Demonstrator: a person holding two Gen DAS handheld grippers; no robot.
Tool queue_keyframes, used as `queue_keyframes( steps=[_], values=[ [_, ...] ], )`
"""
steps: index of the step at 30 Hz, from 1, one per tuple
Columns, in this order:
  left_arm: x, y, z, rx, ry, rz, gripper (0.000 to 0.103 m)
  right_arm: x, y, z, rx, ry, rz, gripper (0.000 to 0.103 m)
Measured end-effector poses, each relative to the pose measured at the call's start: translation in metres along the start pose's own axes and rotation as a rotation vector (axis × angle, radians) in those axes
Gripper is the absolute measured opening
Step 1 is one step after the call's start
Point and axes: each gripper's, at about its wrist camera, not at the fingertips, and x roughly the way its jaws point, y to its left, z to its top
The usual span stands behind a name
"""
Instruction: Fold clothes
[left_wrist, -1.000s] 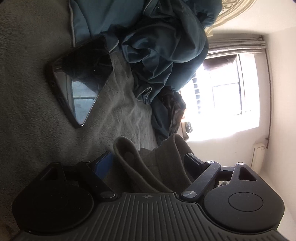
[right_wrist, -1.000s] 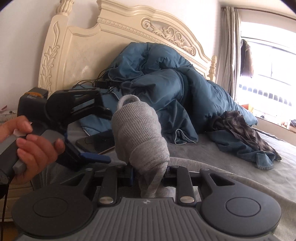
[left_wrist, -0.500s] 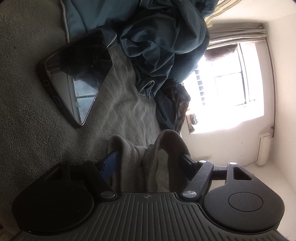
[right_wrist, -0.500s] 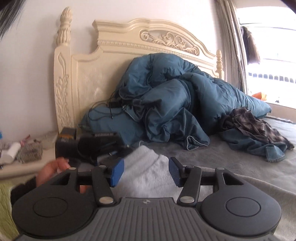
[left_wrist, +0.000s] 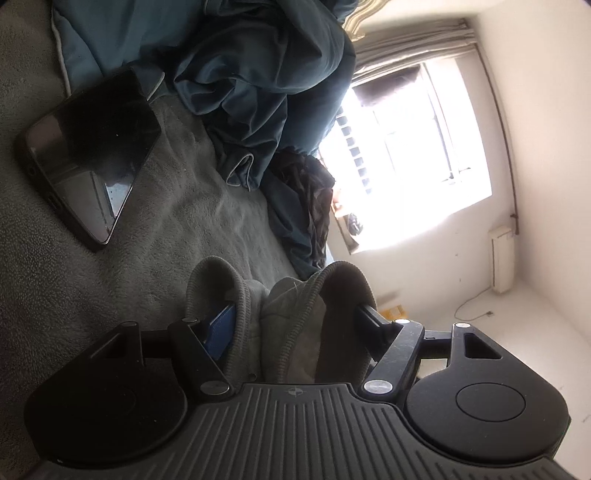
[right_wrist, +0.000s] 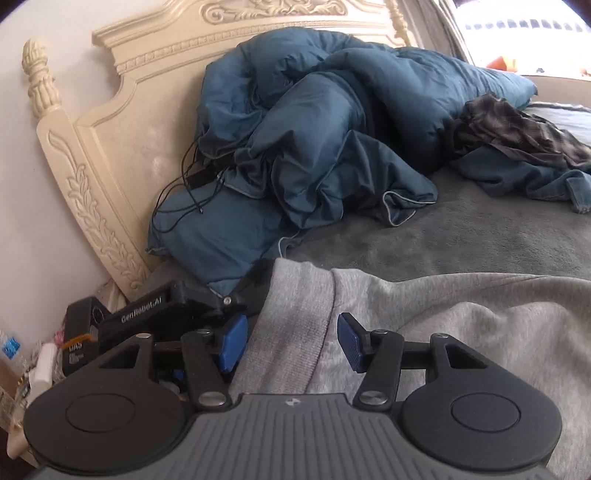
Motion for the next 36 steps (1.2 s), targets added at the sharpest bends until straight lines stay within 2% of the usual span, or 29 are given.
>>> queue_keyframes(
  steps=[3,6,9,11,13,16,18,20,22,27,30,32,36],
  values=[
    [0.004,0.007,0.005,-0.044,0.01,0.002,0.068,0.008,0.008,-0.005,-0.054,0.011,-0.037,0.057],
    [0.012,0.007,0.011,-0.049,0.035,0.044,0.06,0.012,0.013,-0.007,-0.084,0.009,-0.053,0.057],
    [0.02,0.004,0.016,-0.024,0.062,0.107,0.045,0.012,0.013,-0.008,-0.093,0.005,-0.061,0.057],
    [0.025,0.001,0.018,0.004,0.075,0.152,0.025,0.011,0.01,-0.008,-0.083,0.007,-0.067,0.057],
    [0.022,0.001,0.023,-0.008,0.043,0.134,0.011,0.01,0.006,-0.011,-0.07,0.012,-0.071,0.057],
    [0.018,0.005,0.033,-0.038,0.001,0.106,0.011,0.009,0.0,-0.015,-0.056,0.023,-0.084,0.057],
    [0.024,0.015,0.038,-0.078,0.031,0.123,0.012,0.01,-0.003,-0.018,-0.049,0.029,-0.093,0.057],
    [0.028,0.023,0.043,-0.108,0.056,0.143,0.02,0.01,-0.005,-0.02,-0.049,0.033,-0.095,0.057],
    [0.029,0.025,0.047,-0.123,0.064,0.16,0.022,0.011,-0.005,-0.021,-0.06,0.029,-0.1,0.057],
    [0.042,0.008,0.054,0.022,0.077,0.243,0.033,0.015,0.002,-0.024,-0.114,0.011,-0.116,0.057],
    [0.045,0.012,0.055,-0.003,0.097,0.249,0.033,0.016,0.011,-0.024,-0.15,0.0,-0.116,0.057],
    [0.043,0.014,0.058,-0.039,0.105,0.236,0.033,0.015,0.023,-0.027,-0.229,-0.022,-0.104,0.057],
    [0.043,0.018,0.062,-0.088,0.126,0.236,0.033,0.008,0.06,-0.049,-0.522,-0.08,-0.085,0.065]
  ],
)
